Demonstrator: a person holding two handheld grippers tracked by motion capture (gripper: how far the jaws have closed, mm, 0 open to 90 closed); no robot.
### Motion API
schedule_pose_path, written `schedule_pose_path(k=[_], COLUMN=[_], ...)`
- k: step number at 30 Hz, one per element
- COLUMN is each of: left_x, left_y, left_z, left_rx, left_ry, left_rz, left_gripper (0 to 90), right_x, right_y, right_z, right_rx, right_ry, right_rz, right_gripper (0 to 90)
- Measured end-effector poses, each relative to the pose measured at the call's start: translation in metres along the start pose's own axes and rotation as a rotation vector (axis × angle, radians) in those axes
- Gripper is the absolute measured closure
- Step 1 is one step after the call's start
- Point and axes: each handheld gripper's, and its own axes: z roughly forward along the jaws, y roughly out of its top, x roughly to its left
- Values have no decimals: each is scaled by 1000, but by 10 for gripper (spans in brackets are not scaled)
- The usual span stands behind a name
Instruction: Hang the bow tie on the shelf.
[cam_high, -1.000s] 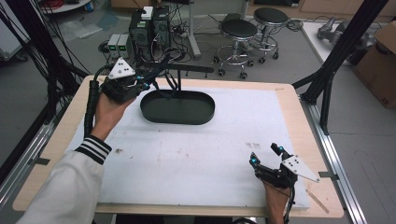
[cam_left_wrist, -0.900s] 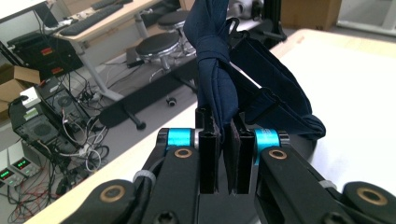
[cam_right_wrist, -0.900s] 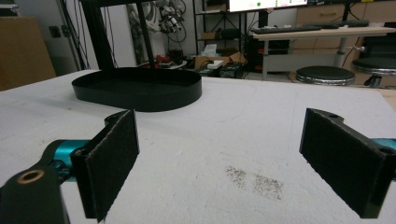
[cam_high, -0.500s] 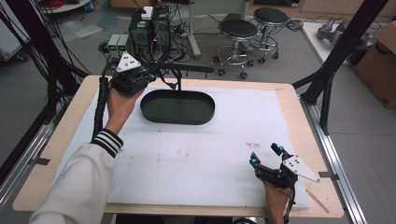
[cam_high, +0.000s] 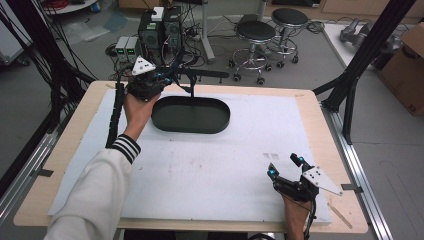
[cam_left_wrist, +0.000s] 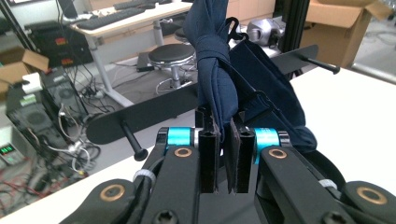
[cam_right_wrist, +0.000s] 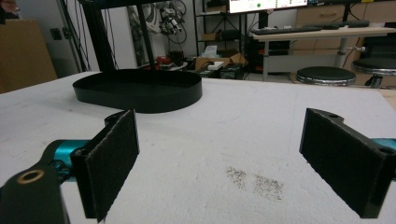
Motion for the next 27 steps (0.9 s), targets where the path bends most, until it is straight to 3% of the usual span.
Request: schedule_pose_path(k=[7,14,21,27], left_x=[1,4,-3,-2], left_y=[-6,-17,-18,-33], left_z=[8,13,19,20], left_rx=[-2,-28,-33,-27], left_ry=[45,58,97,142], left_rz=[-7,-40,-10,-29], left_gripper=[845,845,845,845], right_x=[-1,-1,-1,-1], right_y=[0,0,0,0], right_z=[0,0,-1,-1], right_rx=[-4,-5,-5,-10], right_ry=[1,2,4,7], right_rz=[-4,1,8,8], right_gripper=[109,108,109,108])
